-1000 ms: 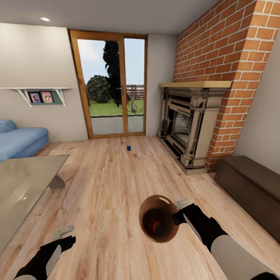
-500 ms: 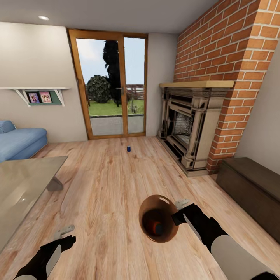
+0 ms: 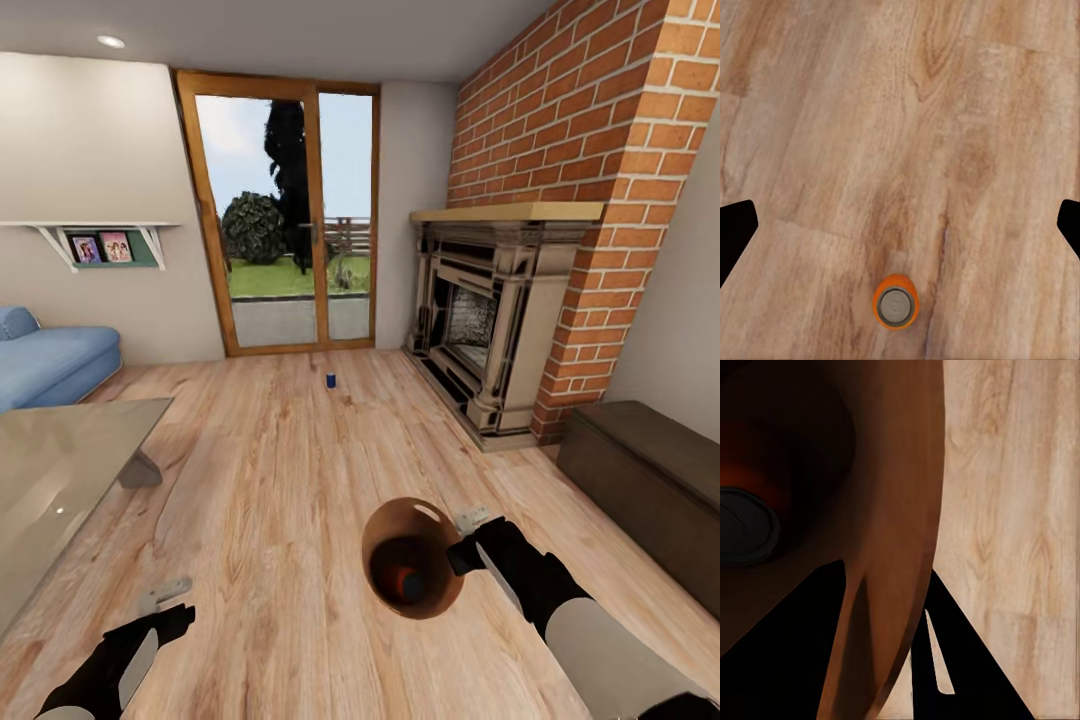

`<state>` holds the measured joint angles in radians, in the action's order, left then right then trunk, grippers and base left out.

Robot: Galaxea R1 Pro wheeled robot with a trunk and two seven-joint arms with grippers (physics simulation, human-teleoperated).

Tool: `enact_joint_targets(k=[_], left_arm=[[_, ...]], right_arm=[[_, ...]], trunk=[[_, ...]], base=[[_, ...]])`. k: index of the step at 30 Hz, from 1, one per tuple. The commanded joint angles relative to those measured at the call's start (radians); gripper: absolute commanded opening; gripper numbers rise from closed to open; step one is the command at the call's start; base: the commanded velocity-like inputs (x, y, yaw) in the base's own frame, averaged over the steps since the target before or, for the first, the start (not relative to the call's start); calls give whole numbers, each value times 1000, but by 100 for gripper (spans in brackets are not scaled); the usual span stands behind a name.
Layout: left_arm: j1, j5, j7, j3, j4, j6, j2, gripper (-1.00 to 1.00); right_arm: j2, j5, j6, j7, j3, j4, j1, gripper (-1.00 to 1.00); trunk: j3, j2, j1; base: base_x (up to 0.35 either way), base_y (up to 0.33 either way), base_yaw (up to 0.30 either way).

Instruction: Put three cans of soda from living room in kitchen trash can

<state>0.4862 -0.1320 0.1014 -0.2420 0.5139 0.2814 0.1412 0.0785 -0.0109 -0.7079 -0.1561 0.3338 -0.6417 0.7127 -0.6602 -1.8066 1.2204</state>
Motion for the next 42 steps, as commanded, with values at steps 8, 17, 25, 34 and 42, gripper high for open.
enact_joint_targets(k=[8,17,25,34,42], left_arm=[[0,0,0,1,2,-16,0,100],[0,2,0,1,3,-23,0,100],[0,2,0,1,3,-25,0,100],[0,1,0,1,0,-30,-1,100],[0,1,0,1,-5,-44,-2,100]], right_arm=[[4,9,-145,1,-82,-1,106,-100],[9,4,-223,9,-121,0,196,-100],[10,3,-317,10,-126,-2,248,-100],[10,3,-339,10,-127,-1,300,-100],[11,3,-339,10,-126,-1,323,-100]], trunk=[[-25,-56,31],[-53,-119,65],[-78,-175,96],[-106,-238,130],[-132,-294,161]], base=[[0,0,0],[0,0,0],[0,0,0],[0,0,0],[0,0,0]])
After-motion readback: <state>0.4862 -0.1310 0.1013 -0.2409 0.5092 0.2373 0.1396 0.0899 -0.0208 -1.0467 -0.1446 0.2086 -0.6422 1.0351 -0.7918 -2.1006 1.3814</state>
